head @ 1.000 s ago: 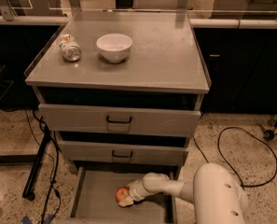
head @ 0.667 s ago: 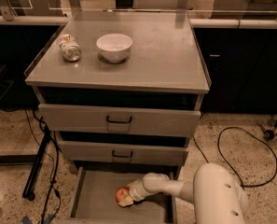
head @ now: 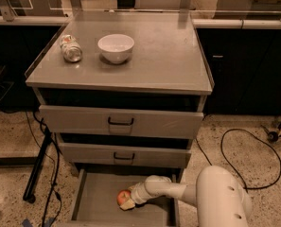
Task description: Pick apple from bottom drawer and place on counter
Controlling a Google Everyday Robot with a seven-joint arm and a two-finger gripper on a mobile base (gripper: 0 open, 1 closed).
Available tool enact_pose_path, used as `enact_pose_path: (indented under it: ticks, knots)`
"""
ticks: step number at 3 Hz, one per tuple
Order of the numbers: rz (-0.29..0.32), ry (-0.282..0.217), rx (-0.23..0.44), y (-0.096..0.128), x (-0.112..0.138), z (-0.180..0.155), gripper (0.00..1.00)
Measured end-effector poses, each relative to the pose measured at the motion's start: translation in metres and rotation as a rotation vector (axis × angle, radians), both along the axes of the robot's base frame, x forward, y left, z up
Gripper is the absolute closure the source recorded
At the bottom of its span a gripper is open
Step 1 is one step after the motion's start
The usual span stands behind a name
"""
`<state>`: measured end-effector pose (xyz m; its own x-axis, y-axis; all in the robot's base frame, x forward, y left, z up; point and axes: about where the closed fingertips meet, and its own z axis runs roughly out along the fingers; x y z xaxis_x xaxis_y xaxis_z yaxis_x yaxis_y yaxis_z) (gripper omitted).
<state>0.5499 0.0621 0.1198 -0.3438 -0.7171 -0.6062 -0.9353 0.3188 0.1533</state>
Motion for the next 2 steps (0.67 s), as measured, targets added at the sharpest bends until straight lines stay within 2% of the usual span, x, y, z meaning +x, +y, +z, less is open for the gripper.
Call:
enact_pose_path:
  ticks: [1,2]
  knots:
    - [-0.023,-0.007,0.004,0.0,-0.004,0.015,1.0]
    - [-0.089,-0.051,0.026,-0.009,-0.01,0.058,1.0]
